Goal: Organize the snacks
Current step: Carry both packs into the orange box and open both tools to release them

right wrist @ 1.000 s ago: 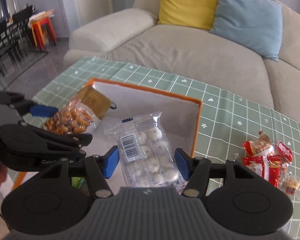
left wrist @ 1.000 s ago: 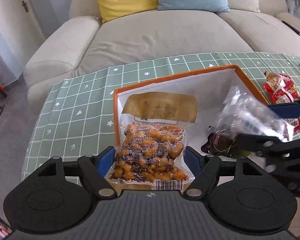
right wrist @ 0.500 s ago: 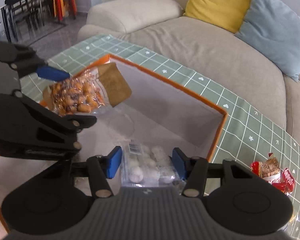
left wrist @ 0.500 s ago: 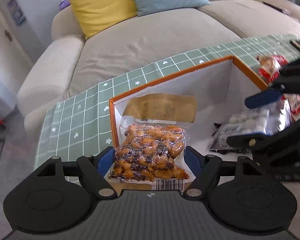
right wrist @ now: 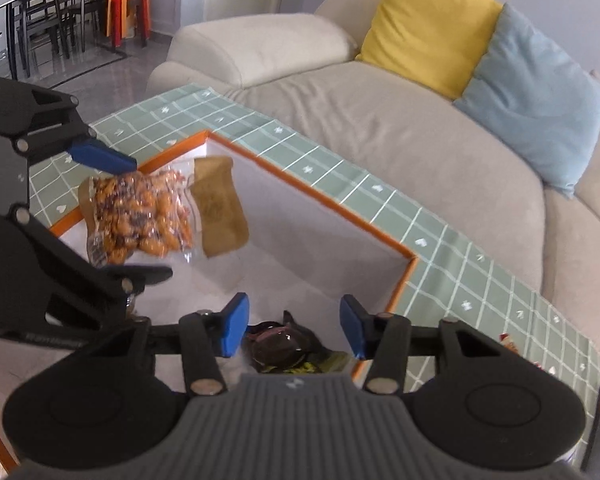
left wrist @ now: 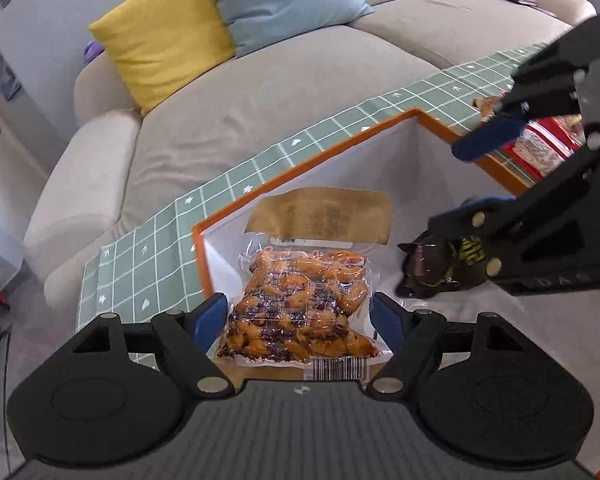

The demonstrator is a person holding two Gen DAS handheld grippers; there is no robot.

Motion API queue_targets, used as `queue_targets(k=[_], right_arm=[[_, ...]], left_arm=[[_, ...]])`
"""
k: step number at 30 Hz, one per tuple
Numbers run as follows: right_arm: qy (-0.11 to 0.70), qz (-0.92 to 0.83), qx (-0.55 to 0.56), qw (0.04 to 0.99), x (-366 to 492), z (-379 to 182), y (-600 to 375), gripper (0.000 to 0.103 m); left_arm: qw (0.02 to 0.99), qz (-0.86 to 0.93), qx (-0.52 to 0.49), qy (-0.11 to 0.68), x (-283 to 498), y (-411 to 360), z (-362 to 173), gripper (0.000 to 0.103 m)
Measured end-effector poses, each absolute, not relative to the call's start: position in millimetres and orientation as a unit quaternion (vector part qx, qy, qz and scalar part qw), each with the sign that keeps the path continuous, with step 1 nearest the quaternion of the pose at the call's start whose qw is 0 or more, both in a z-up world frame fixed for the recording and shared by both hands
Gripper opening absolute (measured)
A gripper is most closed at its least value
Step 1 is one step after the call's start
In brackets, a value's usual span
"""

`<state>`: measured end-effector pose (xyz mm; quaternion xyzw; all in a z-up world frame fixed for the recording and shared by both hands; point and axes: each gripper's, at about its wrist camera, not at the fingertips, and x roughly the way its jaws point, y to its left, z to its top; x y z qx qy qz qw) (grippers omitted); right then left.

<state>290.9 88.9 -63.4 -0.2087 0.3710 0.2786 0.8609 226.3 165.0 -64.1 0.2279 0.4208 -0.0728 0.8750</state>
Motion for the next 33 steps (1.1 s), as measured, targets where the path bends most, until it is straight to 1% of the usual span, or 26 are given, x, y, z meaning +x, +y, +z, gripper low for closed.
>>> queue_targets(k=[3, 6, 10, 13, 15, 23, 33], right_arm=[[0.366, 0.273, -0.205, 0.866, 289.6, -58.6, 83.8, 0.05], [0.365, 0.271, -0.202, 0.867, 287.8, -55.1, 78.5, 0.051], [0.369, 0.27, -0.201, 0.867, 286.9, -54.9, 73.7, 0.052], [0.372, 0.267, -0.191, 0.868, 286.4, -54.9, 69.2, 0.056], [0.374, 0.266, -0.181, 0.87, 285.0, -54.7, 65.0, 0.057], [0.381, 0.267, -0.147, 0.873, 277.6, -53.3, 48.4, 0.064], [0.377, 0.259, -0.121, 0.881, 266.2, -48.3, 21.8, 0.065]], left_arm=[[0.866, -0.077, 0.235, 0.435, 232.0, 160.9, -71.5, 0.091], [0.862, -0.078, 0.233, 0.444, 235.5, 159.2, -77.8, 0.096], [0.862, -0.077, 0.221, 0.45, 235.3, 159.1, -81.6, 0.097], [0.858, -0.074, 0.222, 0.457, 234.3, 159.4, -84.4, 0.098], [0.856, -0.071, 0.222, 0.461, 231.9, 159.0, -85.4, 0.098], [0.861, -0.061, 0.176, 0.474, 229.1, 160.0, -81.3, 0.099], [0.849, -0.051, 0.132, 0.509, 227.6, 158.7, -87.4, 0.099]])
